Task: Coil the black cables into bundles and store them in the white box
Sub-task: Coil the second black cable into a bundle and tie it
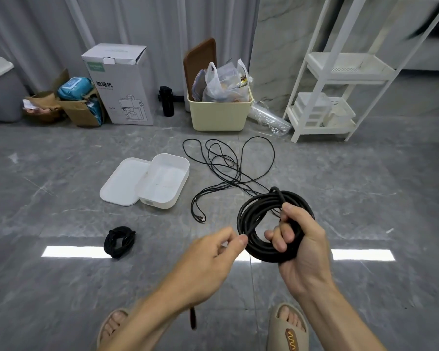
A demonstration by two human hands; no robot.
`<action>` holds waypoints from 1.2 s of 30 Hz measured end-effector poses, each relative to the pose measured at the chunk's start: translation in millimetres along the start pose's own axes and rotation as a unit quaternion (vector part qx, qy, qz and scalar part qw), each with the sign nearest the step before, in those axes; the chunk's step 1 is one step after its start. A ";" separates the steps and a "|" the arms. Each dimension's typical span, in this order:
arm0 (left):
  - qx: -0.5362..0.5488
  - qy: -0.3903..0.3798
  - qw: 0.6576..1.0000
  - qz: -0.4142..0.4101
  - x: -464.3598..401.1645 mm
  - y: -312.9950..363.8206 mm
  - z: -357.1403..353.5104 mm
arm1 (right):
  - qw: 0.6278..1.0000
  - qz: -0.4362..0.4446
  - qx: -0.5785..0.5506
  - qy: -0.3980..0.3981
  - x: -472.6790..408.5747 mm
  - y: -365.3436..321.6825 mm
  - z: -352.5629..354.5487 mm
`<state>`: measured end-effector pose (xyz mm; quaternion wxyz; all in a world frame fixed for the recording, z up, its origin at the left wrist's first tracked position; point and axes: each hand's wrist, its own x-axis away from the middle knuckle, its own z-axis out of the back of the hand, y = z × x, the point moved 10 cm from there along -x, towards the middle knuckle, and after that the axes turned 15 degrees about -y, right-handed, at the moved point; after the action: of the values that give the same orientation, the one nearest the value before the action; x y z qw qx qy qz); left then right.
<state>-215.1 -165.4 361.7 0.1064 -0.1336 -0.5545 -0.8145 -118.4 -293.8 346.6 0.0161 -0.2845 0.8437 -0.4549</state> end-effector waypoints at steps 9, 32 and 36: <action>0.226 -0.132 0.961 0.083 3.3 -15.0 -41.9 | 0.999 0.024 0.039 0.026 3.2 -2.4 2.9; 0.567 -0.015 0.823 -0.038 -15.4 -21.0 -9.9 | 0.990 -0.022 -0.055 -0.129 3.5 15.0 -31.2; 0.547 0.018 0.834 -0.069 -12.1 -21.2 5.8 | 0.980 -0.050 -0.050 -0.184 6.9 26.5 -42.2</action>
<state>-210.0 -152.0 341.1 0.1159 -0.0008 -0.9151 -0.3863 -148.7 -254.0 352.3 0.1340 -0.4058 0.8327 -0.3521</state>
